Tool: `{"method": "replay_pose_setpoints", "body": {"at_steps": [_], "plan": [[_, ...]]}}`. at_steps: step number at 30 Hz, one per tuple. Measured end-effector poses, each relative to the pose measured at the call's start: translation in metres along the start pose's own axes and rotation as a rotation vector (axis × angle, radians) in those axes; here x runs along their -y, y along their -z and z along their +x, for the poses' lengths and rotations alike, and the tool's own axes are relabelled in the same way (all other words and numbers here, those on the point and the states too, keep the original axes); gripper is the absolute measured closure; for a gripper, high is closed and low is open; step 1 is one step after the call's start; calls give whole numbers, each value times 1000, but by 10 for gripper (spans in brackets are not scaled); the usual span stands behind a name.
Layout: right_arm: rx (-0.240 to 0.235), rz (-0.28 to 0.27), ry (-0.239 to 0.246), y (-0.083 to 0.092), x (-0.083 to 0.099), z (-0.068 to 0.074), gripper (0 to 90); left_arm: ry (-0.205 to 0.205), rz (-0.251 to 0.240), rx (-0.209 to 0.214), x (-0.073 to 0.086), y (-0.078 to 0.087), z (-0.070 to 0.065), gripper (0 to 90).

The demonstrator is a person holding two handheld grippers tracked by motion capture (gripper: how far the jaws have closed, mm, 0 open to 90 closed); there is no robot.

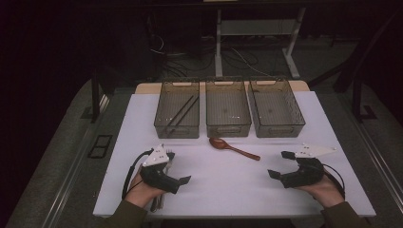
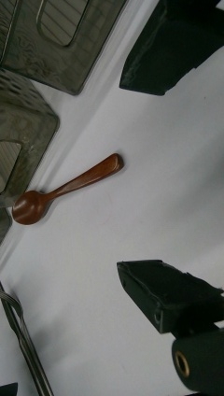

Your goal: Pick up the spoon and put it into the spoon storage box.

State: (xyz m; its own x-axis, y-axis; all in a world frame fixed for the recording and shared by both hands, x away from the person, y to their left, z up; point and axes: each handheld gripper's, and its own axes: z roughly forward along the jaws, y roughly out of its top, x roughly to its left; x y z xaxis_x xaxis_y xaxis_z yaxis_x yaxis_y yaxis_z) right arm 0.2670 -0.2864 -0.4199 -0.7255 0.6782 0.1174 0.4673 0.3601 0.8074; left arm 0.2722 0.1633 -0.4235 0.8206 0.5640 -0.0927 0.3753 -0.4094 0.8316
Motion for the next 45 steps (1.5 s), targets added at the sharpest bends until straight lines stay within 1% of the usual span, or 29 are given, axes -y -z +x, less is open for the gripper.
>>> {"method": "replay_pose_setpoints", "body": {"at_steps": [3,5,8,11,12,13,14,15,18,22,24,25,26,33,39,45], "plan": [[-5,15,9,-4,-6,0,108,7,6,-2,0,0,0,0],[-12,30,6,-7,-9,0,108,5,10,-6,-1,0,0,0],[-24,35,-2,-12,-15,-1,112,9,18,-7,-1,0,0,0],[-34,43,3,-16,-22,-2,113,8,22,-3,-1,-1,-1,0],[-37,45,8,-17,-24,-2,129,6,21,-2,-1,0,-1,0],[-43,45,9,-18,-26,-3,169,6,21,-1,-1,0,-1,0],[-49,44,11,-18,-28,-4,169,9,16,-3,-1,0,-1,0],[-46,46,11,-19,-31,-4,169,7,17,-3,-1,0,-1,0],[-46,54,18,-23,-38,-6,214,10,15,-3,-1,0,-1,0],[-39,77,29,-30,-45,-7,271,3,15,1,-2,-1,-2,0],[-39,92,29,-34,-49,-8,293,-9,23,-2,-1,-2,-2,0],[-41,96,33,-36,-51,-8,316,0,21,-1,-1,-2,-2,0],[-46,101,31,-38,-53,-8,332,0,22,-2,-1,-2,-2,0],[-66,122,47,-54,-66,-9,400,-10,22,0,-2,-2,-2,0],[-82,141,41,-65,-73,-10,432,-9,18,4,-1,-2,-2,0],[-96,155,47,-76,-81,-9,480,-13,16,5,-1,-2,-3,0]]}}
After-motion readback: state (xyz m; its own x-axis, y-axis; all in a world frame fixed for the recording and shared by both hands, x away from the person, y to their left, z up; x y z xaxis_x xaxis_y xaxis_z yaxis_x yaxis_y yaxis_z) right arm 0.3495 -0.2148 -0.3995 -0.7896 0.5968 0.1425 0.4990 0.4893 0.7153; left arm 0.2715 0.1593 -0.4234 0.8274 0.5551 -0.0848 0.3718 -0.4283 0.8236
